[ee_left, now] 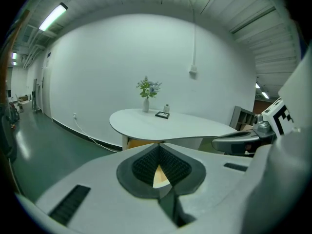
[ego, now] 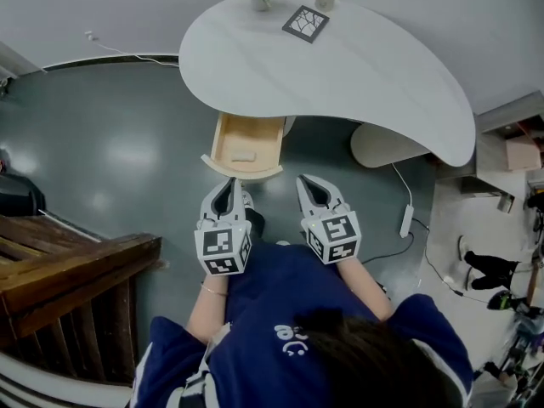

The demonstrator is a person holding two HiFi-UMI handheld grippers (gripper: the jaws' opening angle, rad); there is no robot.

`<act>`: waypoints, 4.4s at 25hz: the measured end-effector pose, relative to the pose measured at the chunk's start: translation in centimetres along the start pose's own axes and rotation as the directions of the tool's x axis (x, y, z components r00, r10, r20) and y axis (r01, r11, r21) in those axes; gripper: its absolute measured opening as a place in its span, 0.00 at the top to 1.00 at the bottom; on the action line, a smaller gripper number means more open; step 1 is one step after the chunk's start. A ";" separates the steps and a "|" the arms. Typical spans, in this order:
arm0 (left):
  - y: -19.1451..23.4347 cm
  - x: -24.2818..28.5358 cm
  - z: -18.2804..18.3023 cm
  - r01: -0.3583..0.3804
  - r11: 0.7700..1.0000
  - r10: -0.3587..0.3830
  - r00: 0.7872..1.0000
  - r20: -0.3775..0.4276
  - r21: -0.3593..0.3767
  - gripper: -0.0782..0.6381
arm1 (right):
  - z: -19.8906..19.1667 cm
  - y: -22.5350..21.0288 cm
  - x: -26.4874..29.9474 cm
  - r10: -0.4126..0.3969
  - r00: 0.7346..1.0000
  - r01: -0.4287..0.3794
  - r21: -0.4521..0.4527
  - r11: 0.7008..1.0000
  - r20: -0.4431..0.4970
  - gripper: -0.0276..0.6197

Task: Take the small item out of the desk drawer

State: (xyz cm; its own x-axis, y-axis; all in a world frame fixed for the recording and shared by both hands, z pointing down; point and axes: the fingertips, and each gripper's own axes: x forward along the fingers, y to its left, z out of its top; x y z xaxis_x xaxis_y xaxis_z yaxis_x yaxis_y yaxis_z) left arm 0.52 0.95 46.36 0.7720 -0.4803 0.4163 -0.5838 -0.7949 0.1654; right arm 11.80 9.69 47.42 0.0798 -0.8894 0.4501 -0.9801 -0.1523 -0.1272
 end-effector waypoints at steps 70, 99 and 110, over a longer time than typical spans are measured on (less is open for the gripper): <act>18.2 1.3 2.4 -0.452 0.879 0.436 0.891 -0.125 -0.154 0.89 | -11.6 6.5 25.9 0.240 0.533 -0.758 -0.331 0.562 -0.811 0.69; 17.2 -2.7 -4.7 -0.558 0.807 0.494 0.817 -0.296 -0.193 0.89 | -20.9 5.2 30.9 0.113 0.411 -0.820 -0.313 0.479 -0.904 0.61; 16.6 -2.4 -5.4 -0.549 0.816 0.480 0.818 -0.316 -0.182 0.89 | -22.8 4.1 31.3 0.076 0.389 -0.827 -0.311 0.468 -0.918 0.60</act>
State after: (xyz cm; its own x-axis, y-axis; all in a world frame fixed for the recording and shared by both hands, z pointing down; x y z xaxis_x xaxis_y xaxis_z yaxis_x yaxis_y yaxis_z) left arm -12.38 -9.13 52.99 0.2719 -0.6578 0.7024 -0.9459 -0.3171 0.0691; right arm 6.12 -8.99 81.15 -0.2104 0.0385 0.9769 -0.5816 0.7982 -0.1567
